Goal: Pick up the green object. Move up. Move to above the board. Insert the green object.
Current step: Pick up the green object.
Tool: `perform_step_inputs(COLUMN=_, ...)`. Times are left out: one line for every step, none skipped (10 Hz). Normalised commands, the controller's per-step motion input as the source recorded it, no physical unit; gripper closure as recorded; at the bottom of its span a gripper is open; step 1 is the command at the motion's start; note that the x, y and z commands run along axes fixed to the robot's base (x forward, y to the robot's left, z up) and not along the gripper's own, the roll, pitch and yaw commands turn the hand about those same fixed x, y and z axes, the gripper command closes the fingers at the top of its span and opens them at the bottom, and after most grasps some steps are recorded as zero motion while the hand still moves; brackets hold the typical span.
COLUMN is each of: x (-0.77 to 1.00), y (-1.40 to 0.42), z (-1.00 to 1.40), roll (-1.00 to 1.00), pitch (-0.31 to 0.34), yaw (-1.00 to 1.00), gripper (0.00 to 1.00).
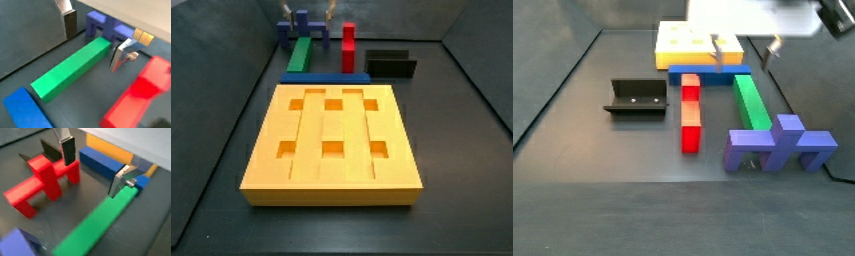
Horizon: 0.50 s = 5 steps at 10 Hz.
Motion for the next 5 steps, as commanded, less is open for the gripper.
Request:
perform_step_inputs(x=-0.53, y=-0.08, z=-0.62, roll=0.26, pitch=-0.119, yaw=0.00, gripper=0.00)
perform_step_inputs(x=-0.26, y=-0.03, z=-0.52, roll=0.29, pitch=-0.020, yaw=0.00, gripper=0.00)
perform_step_inputs(x=0.00, y=0.09, z=-0.58, roll=0.20, pitch=0.000, yaw=-0.03, gripper=0.00)
perform_step_inputs(x=0.15, y=0.23, z=-0.51, roll=0.14, pitch=0.074, yaw=-0.08, gripper=0.00)
perform_step_inputs(x=0.20, y=0.19, z=-0.39, roll=0.14, pitch=0.090, yaw=-0.06, gripper=0.00)
